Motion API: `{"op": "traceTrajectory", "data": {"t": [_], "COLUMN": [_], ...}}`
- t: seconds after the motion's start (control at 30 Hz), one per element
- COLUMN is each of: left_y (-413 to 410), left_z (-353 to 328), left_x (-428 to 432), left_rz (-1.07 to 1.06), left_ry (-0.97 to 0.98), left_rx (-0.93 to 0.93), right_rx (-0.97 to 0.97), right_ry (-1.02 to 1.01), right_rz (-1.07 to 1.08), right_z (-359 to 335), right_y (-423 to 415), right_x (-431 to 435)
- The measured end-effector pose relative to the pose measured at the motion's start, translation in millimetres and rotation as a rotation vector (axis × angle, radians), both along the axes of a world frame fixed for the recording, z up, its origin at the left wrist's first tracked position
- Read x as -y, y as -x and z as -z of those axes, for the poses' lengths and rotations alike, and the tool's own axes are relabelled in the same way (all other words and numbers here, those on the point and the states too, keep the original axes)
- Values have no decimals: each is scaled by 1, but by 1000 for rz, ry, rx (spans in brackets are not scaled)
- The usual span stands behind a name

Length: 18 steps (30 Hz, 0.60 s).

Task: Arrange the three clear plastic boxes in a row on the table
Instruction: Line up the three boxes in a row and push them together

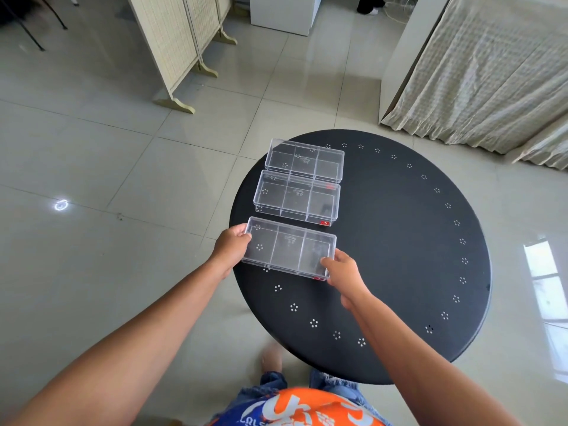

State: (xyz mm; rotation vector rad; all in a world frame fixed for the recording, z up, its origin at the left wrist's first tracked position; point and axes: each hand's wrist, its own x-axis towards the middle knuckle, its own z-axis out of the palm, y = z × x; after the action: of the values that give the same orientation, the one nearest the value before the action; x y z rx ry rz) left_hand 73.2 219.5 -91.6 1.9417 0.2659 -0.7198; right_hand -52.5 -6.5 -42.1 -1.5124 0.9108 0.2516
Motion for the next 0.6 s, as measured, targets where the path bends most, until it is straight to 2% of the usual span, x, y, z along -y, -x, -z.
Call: {"op": "traceTrajectory", "data": {"t": [0.27,0.6], "left_y": [-3,-10], "left_z": [-29,-32], "left_x": [10,19], "left_rz": [-2,-13], "left_ry": [4,6], "left_rx": [46,58], "right_rx": [-31,-21], "right_ry": [-16,-4], "right_rz": [30,30], "right_z": [-2,2], "right_y": [-16,-22], "right_x": [1,2]}}
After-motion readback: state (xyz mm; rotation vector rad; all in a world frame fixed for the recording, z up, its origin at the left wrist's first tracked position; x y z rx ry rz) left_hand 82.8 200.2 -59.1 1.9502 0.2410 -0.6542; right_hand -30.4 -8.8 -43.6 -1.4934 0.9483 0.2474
